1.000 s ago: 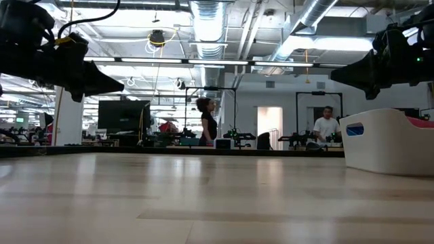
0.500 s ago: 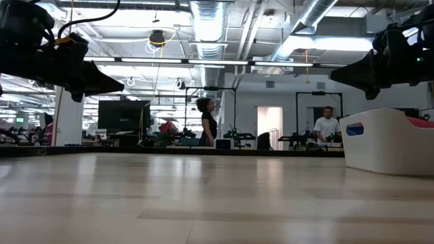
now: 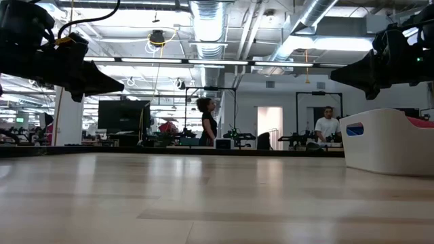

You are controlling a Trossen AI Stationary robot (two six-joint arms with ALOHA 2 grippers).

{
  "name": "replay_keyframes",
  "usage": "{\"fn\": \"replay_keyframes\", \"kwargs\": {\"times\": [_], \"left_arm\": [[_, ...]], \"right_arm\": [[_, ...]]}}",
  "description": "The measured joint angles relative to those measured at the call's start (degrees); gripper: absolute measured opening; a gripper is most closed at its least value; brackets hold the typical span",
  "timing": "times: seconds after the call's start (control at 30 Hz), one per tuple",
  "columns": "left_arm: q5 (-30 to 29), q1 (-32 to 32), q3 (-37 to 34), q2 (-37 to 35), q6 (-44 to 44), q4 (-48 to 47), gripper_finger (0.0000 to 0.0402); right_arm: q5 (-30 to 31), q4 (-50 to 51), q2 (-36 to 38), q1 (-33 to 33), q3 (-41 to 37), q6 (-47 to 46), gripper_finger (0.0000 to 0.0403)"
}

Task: Sort blocks by size
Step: Return to Home Position

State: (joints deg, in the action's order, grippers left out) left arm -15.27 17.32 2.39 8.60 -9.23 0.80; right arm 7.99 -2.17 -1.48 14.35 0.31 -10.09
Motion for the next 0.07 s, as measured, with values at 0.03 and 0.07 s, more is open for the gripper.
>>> {"fn": "replay_keyframes", "kwargs": {"times": [0.03,0.07], "left_arm": [[0.0,0.0,0.0,0.0,0.0,0.0,0.0021],[0.0,0.0,0.0,0.0,0.0,0.0,0.0021]], "right_arm": [[0.0,0.0,0.0,0.0,0.0,0.0,0.0071],[0.0,0.0,0.0,0.0,0.0,0.0,0.0071]]}}
